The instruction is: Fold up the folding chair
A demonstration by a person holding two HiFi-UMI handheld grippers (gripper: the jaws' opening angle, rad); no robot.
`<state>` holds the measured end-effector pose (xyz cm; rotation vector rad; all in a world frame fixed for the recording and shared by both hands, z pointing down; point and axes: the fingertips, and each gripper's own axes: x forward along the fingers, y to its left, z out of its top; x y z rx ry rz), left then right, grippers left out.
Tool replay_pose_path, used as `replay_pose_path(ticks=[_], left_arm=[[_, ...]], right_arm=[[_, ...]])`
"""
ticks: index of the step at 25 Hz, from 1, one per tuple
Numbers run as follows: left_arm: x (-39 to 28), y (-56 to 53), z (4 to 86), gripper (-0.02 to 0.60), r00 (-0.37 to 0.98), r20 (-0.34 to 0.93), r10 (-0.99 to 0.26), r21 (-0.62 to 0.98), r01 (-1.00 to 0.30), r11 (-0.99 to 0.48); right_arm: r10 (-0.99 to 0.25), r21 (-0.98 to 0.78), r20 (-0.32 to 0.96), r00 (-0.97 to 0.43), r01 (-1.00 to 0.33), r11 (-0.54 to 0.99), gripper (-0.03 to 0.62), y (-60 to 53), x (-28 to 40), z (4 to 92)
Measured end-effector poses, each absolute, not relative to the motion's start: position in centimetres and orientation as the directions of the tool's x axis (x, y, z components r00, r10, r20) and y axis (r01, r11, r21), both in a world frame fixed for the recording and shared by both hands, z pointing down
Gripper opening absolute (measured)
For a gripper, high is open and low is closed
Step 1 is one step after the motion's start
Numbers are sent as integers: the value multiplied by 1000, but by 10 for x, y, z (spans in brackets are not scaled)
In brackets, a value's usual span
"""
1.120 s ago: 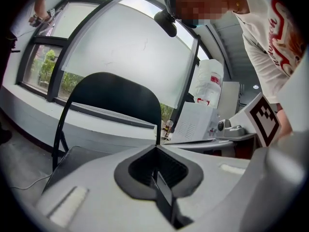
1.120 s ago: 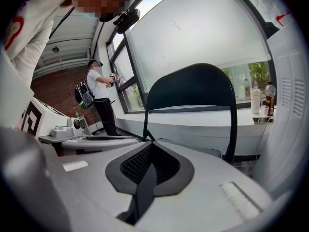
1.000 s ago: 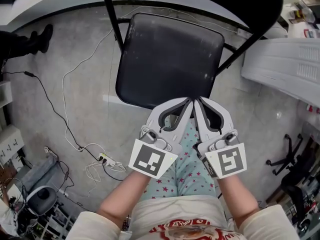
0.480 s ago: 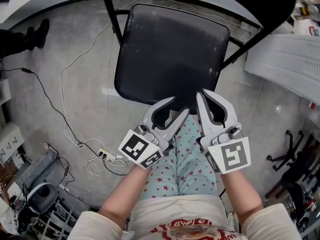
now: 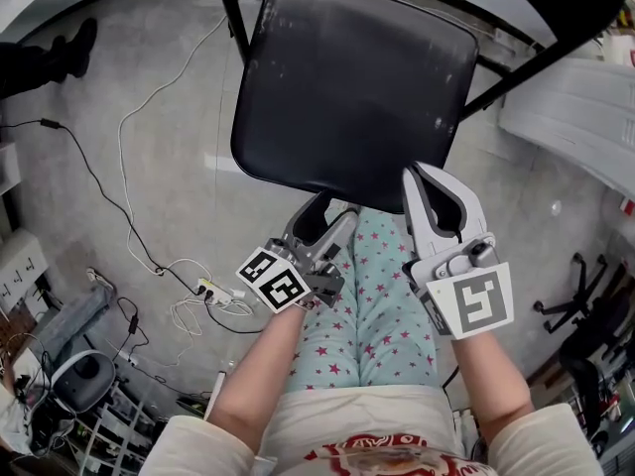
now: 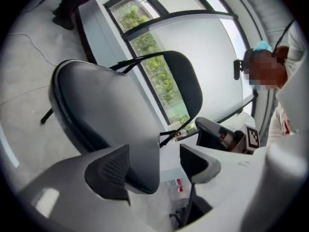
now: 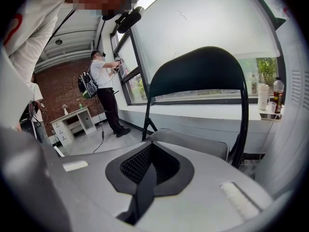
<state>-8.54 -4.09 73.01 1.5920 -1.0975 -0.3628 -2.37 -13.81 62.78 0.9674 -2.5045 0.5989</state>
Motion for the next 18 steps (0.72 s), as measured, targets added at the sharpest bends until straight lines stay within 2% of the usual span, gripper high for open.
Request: replay_pose_path(ticks=[4, 9, 15, 18], left_arm=[[-109, -21, 767, 351, 418, 362, -833, 901, -386, 198], [-117, -16, 772, 325, 355, 300, -885, 931, -313, 190], [-115, -1, 797, 358, 356, 341, -870, 935, -221, 277], [-121, -14, 811, 371, 368, 333, -868, 939, -214, 270]], right_arm=[[-529, -253, 497, -688, -698, 670, 23, -135, -27, 633], [-529, -252, 501, -685, -700, 668, 23, -133, -28, 638], [-522, -249, 501, -690, -692, 677, 23, -132, -28, 637], [-522, -241, 503, -688, -692, 680, 23, -136, -27, 643]])
